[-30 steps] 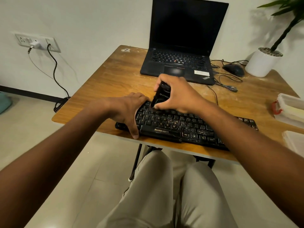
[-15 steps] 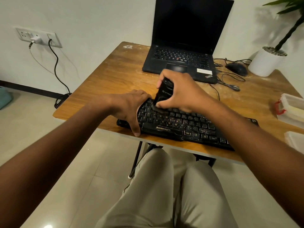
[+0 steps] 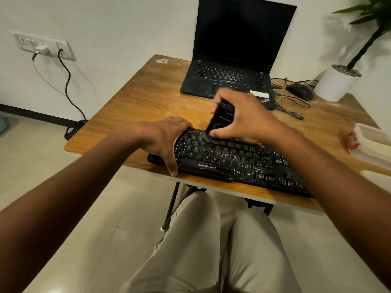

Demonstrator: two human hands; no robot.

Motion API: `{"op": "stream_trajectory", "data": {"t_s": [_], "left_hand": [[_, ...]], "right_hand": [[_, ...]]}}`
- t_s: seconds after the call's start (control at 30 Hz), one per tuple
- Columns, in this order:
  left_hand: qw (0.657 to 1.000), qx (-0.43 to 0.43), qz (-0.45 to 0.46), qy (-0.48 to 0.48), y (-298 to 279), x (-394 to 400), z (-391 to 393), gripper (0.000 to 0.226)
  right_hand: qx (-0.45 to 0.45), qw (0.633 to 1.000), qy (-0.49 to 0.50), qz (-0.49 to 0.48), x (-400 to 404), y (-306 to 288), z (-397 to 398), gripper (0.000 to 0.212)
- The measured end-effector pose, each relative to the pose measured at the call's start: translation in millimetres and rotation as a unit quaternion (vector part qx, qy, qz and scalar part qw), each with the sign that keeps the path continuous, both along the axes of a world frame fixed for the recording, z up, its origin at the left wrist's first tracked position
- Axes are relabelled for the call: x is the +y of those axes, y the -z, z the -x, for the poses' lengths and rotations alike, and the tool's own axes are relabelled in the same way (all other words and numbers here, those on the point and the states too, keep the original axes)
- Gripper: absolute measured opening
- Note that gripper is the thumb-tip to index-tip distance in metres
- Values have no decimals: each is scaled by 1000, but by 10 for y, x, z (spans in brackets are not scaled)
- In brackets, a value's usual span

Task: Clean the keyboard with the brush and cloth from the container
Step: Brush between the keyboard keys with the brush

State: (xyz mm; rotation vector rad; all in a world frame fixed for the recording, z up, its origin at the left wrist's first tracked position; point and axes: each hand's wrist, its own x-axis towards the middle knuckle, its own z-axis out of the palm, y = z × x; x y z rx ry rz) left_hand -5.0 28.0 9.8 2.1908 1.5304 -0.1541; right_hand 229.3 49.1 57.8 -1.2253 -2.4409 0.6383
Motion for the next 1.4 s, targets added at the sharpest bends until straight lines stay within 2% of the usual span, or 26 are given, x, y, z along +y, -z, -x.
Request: {"op": "stream_trajectory", "data": {"t_s": [0.1,0.3,0.4,0.57,0.63,0.73,0.93,1.0,1.13,1.2,1.27,1.4], "left_hand": [[1000,1,1,0,1,2,-9,137],[1000,-10,2,4,5,9,14,135],[1000,-7,1,3,6,5,8,136],[1000,-5,2,-4,-7,-11,-3,136],[1000,-10,4,-10,-12,-20,-4,136],[1000,-10,7,-12,-13,-20,0,136],[1000,-12,8,-8,-1,-5,3,138],[1000,-9,7,-7,0,-5,3,139],[1000,-6,8,-8,-15,-10,-5,137],[1000,-9,8,-10,-19,-12,-9,135],[1000,-8,8,-10,-16,-12,-9,135],[1000,-10,7,-5,3,7,6,137]], "right_hand": [[27,999,-15,10,-44,141,120,51],[-112,993,-16,26,3,40,-233,50],[-140,990,-7,19,18,-71,-294,50],[0,1000,-5,-2,-122,17,58,50],[16,1000,-25,-2,-171,120,179,51],[-14,1000,-25,4,-167,163,97,50],[-143,989,-13,31,-113,-38,-287,50],[-113,993,-3,36,-111,-103,-269,50],[7,1000,-13,14,-212,-8,33,50],[19,999,-30,16,-243,110,127,50],[-6,999,-33,23,-227,164,77,50],[-122,992,-27,31,-154,60,-230,49]]}}
